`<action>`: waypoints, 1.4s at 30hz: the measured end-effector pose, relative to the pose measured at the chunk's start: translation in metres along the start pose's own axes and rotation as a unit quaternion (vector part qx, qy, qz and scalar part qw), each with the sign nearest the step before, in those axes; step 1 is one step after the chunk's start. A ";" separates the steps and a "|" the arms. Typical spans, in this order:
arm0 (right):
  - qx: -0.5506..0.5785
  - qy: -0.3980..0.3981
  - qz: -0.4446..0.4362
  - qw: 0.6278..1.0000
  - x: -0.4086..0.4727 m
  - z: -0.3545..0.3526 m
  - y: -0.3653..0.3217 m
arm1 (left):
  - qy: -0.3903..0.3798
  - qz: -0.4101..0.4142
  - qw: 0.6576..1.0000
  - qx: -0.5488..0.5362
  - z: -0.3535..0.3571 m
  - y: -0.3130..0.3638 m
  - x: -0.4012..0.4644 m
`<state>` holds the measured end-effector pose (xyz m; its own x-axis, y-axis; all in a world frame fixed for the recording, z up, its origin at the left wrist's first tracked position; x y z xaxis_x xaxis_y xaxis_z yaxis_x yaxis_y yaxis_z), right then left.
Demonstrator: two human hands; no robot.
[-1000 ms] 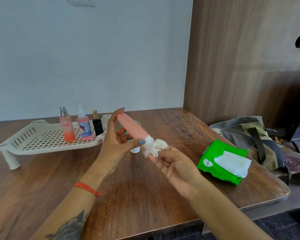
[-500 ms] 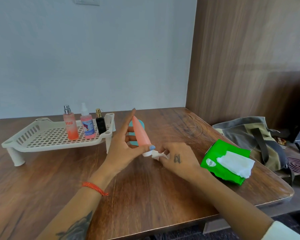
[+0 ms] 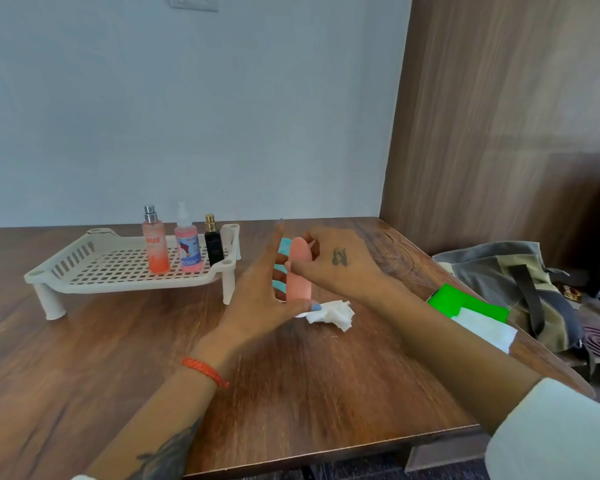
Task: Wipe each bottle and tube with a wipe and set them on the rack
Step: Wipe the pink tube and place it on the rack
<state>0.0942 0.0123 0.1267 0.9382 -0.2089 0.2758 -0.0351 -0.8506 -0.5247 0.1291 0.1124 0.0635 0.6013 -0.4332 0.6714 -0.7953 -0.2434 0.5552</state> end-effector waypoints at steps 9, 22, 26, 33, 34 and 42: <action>0.120 -0.082 -0.042 0.989 0.029 -0.003 -0.052 | 0.120 0.006 0.993 0.009 -0.095 0.004 -0.003; 0.149 -0.169 -0.154 0.962 0.078 0.034 -0.190 | 0.374 -0.118 0.920 -0.019 -0.230 -0.108 -0.033; 0.145 -0.150 -0.197 0.958 0.095 0.045 -0.227 | 0.379 -0.119 0.918 -0.006 -0.237 -0.119 -0.034; 0.049 -0.122 -0.221 0.966 0.125 0.090 -0.257 | 0.375 -0.141 0.916 0.003 -0.237 -0.130 -0.041; 0.030 -0.116 -0.224 0.967 0.127 0.098 -0.257 | 0.373 -0.145 0.916 0.003 -0.237 -0.130 -0.042; -0.027 -0.143 -0.219 0.965 0.136 0.146 -0.246 | 0.376 -0.189 0.907 0.005 -0.234 -0.138 -0.047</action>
<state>0.2804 0.2630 0.1757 0.9236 0.3117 0.2234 0.3757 -0.8522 -0.3642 0.2288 0.3697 0.0702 0.7108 0.3965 0.5810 -0.5195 -0.2609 0.8137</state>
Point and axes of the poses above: each hand's wrist, its own x-axis towards the middle knuckle, its own z-axis out of the palm, y = z × x, the point moved 8 cm from there along x, towards the middle knuckle, and after that the axes turned 14 degrees about z, right-handed, at the moved point
